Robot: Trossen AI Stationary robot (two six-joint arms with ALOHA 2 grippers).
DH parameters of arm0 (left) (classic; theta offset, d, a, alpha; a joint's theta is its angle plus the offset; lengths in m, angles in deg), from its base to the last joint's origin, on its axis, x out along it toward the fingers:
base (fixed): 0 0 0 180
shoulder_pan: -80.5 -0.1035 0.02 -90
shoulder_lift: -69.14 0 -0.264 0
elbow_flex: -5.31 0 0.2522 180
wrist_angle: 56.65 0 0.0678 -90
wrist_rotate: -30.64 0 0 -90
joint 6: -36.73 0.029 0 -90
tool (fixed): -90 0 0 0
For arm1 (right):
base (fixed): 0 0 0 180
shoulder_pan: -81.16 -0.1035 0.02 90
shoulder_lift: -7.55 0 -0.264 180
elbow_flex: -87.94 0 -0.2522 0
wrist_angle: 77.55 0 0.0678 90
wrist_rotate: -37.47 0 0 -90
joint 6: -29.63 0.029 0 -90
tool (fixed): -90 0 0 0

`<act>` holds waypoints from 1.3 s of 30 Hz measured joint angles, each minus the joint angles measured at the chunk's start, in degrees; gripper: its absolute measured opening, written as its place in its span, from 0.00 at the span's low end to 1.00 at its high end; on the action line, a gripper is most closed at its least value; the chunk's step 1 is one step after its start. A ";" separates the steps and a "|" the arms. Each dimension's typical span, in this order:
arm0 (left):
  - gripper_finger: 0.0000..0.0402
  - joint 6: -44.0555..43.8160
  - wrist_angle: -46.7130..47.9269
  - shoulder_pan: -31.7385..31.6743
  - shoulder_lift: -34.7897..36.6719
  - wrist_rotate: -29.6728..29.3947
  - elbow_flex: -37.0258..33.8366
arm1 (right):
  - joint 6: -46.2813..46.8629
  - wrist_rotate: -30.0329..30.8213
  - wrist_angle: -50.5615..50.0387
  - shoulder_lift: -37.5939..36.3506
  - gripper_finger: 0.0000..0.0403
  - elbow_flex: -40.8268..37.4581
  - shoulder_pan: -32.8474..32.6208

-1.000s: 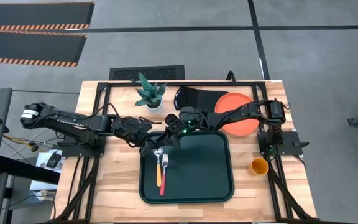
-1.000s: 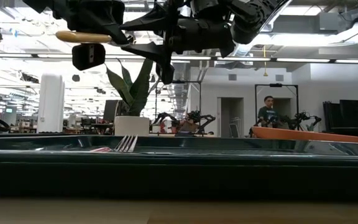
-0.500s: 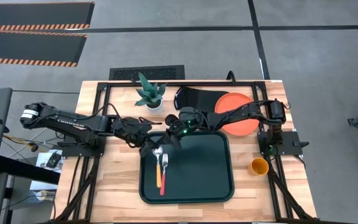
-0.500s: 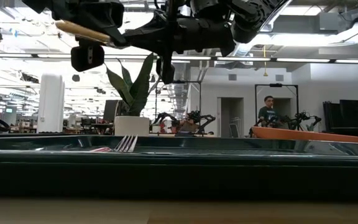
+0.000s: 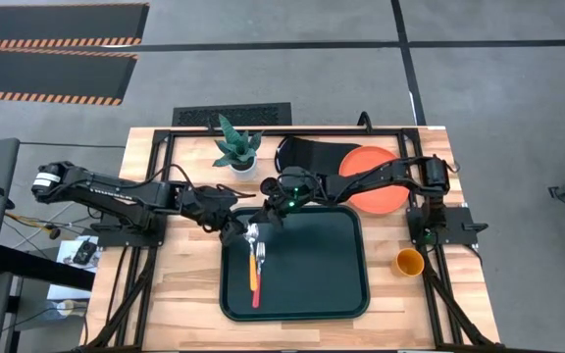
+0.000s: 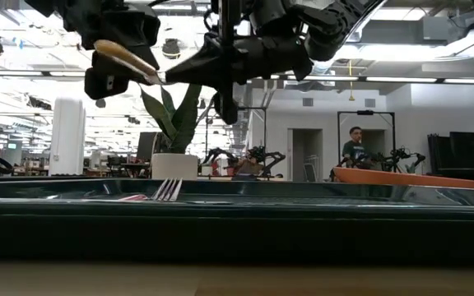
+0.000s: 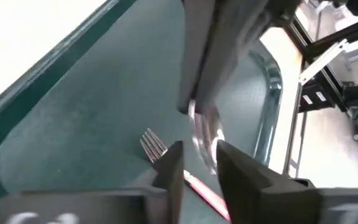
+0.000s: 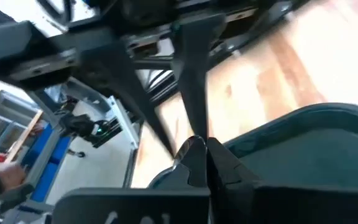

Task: Pick and place plate/cup/fork/spoon on tray
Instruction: Put the yellow spoon on the black tray to the left side of the pink fork

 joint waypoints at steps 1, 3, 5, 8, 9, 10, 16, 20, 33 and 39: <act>0.24 0.06 -0.08 0.00 0.00 -0.41 0.00 | -0.14 0.14 -0.65 -0.03 0.00 0.02 0.24; 0.32 0.03 0.50 0.00 0.00 -0.43 0.00 | -0.21 0.63 -2.04 -0.03 0.00 0.02 0.59; 0.40 -1.10 2.47 0.00 0.00 1.04 0.00 | -0.22 2.04 -2.27 -0.03 0.00 0.02 0.62; 0.47 -4.21 7.50 0.04 0.18 2.84 0.00 | -0.36 4.98 -1.79 0.25 0.00 0.02 -0.13; 0.49 -4.95 9.86 0.29 0.68 2.98 0.00 | -0.31 5.79 -0.65 1.05 0.00 0.11 -0.45; 0.50 -5.55 11.67 0.63 1.10 2.97 0.00 | -0.01 6.46 -0.26 1.63 0.00 0.16 -0.71; 0.51 -9.61 18.88 3.56 6.66 -1.49 0.00 | 3.52 7.00 5.14 8.47 0.00 0.73 -2.98; 0.51 -12.49 21.83 5.11 10.95 -8.17 0.00 | 5.44 7.03 9.04 13.05 0.00 2.47 -4.26; 0.51 -14.48 25.31 6.52 16.37 -16.84 -0.07 | 4.40 10.06 5.89 17.41 0.00 5.68 -4.52; 0.51 -14.19 25.40 6.54 16.39 -18.07 -0.07 | 3.07 10.02 3.22 17.39 0.02 5.68 -5.16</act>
